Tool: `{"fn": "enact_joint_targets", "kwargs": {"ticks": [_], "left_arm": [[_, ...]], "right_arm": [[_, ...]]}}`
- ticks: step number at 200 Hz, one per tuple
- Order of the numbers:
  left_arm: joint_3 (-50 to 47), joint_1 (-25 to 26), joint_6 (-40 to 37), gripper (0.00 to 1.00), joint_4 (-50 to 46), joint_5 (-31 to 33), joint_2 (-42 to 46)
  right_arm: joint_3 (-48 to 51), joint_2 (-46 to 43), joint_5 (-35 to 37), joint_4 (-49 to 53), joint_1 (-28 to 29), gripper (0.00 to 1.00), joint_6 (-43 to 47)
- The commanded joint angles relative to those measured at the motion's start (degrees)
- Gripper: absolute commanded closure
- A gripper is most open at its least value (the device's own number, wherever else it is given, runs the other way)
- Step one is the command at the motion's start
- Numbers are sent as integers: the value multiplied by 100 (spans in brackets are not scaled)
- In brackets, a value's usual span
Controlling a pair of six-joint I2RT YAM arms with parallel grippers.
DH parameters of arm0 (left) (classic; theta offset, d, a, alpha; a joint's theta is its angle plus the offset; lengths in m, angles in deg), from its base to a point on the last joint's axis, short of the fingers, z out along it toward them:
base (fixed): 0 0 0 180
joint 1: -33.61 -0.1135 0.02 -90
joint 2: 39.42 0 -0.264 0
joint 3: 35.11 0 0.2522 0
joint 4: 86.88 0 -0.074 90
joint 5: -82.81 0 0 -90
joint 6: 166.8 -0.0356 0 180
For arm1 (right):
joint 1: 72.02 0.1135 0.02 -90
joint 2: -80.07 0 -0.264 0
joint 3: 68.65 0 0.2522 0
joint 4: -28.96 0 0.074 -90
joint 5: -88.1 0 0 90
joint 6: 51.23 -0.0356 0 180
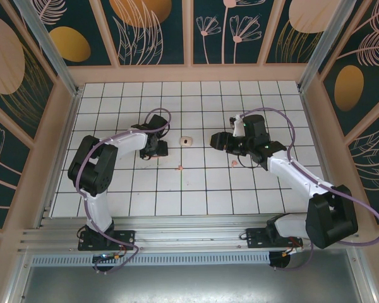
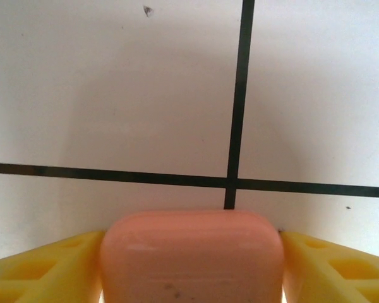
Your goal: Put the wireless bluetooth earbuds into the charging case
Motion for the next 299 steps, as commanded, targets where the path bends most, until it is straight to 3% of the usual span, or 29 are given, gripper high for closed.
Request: {"fn": "enact_joint_targets", "kwargs": {"ticks": [1, 31, 54, 93, 144, 185, 228, 299], "left_arm": [[-173, 1, 64, 39, 112, -88, -121], [-171, 8, -10, 52, 160, -48, -69], [-173, 1, -180, 53, 181, -64, 138], [-557, 106, -1210, 61, 807, -422, 928], [-1801, 441, -3262, 60, 2367, -1945, 2455], [-2754, 466, -4331, 61, 3496, -3008, 3411], [-2954, 551, -4987, 62, 3587, -3231, 3605], [-3298, 598, -5357, 62, 3879, -3258, 4130]], "right_arm": [[50, -142, 28, 39, 23, 40, 127], [54, -168, 45, 59, 18, 41, 135], [5, -170, -20, 80, 8, 41, 162], [-266, 3, -472, 174, -126, 42, 298], [-698, 513, -1333, 194, -173, 47, 335], [-886, 814, -1940, 52, 61, 49, 263], [-1354, 1340, -2149, 238, 732, 49, 416], [-1801, 1981, -2384, 669, 1058, 49, 460]]}}
